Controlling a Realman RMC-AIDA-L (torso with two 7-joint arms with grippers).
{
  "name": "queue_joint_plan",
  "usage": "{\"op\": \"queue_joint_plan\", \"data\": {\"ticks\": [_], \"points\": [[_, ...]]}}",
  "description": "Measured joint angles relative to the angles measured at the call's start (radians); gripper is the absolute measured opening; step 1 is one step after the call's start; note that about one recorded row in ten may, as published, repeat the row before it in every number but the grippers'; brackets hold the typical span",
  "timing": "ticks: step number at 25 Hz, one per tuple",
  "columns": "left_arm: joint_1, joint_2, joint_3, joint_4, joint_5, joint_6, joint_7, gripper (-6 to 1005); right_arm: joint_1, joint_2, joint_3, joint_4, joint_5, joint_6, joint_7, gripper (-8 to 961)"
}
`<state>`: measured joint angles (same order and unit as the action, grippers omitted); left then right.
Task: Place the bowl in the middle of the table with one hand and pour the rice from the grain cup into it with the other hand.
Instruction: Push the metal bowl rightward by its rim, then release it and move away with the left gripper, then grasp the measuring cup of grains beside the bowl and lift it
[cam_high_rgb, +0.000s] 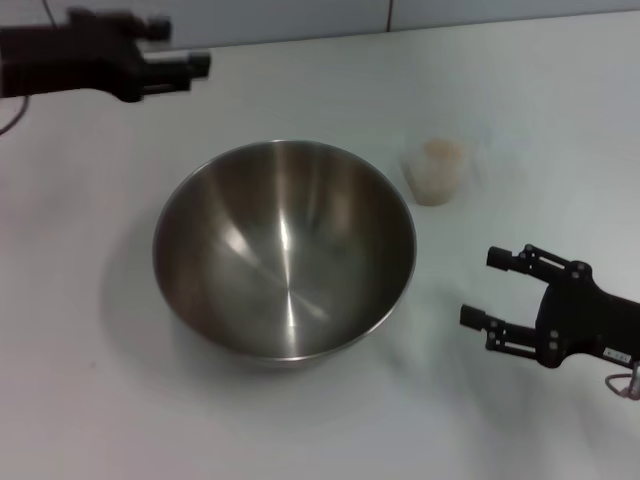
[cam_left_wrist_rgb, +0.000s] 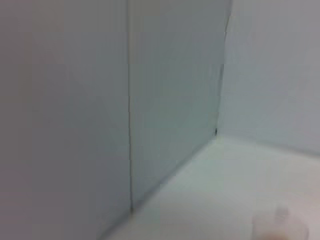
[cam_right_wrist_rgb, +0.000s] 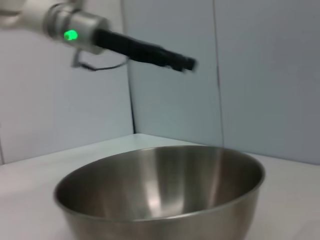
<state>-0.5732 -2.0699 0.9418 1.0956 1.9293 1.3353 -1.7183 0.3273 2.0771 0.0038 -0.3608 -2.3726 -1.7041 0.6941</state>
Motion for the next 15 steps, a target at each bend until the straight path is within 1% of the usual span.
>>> {"op": "queue_joint_plan", "data": {"ticks": [1, 3, 4, 5, 7, 8, 9, 10, 12, 14, 15], "points": [[0.056, 0.002, 0.017, 0.011, -0.094, 0.003, 0.084, 571, -0.003, 0.000, 0.005, 0.004, 0.011, 0.004, -0.003, 810], [0.144, 0.004, 0.036, 0.005, -0.229, 0.027, 0.228, 668, -0.014, 0.001, 0.021, 0.018, 0.047, 0.013, -0.022, 810], [0.190, 0.004, 0.041, -0.012, -0.288, 0.052, 0.298, 717, -0.022, 0.001, 0.031, 0.027, 0.067, 0.016, -0.039, 810], [0.240, 0.005, 0.041, -0.050, -0.346, 0.099, 0.390, 736, -0.030, 0.001, 0.044, 0.038, 0.091, 0.021, -0.060, 810], [0.250, 0.005, 0.039, -0.063, -0.360, 0.112, 0.410, 774, -0.049, 0.002, 0.081, 0.068, 0.156, 0.043, -0.109, 810], [0.277, 0.006, 0.031, -0.111, -0.383, 0.146, 0.474, 794, -0.058, 0.002, 0.106, 0.089, 0.193, 0.063, -0.133, 810], [0.308, 0.008, 0.012, -0.183, -0.402, 0.190, 0.557, 813, -0.065, 0.002, 0.127, 0.109, 0.225, 0.083, -0.156, 810], [0.325, 0.012, -0.011, -0.261, -0.400, 0.228, 0.637, 832, -0.070, 0.002, 0.152, 0.132, 0.263, 0.108, -0.176, 810], [0.332, 0.020, -0.027, -0.338, -0.382, 0.249, 0.698, 870, -0.074, 0.003, 0.191, 0.170, 0.323, 0.160, -0.202, 810], [0.336, 0.038, -0.031, -0.427, -0.343, 0.252, 0.738, 869, -0.071, 0.003, 0.207, 0.191, 0.361, 0.206, -0.206, 810], [0.336, 0.040, -0.031, -0.437, -0.339, 0.252, 0.739, 868, -0.068, 0.003, 0.209, 0.199, 0.375, 0.229, -0.211, 810]]}}
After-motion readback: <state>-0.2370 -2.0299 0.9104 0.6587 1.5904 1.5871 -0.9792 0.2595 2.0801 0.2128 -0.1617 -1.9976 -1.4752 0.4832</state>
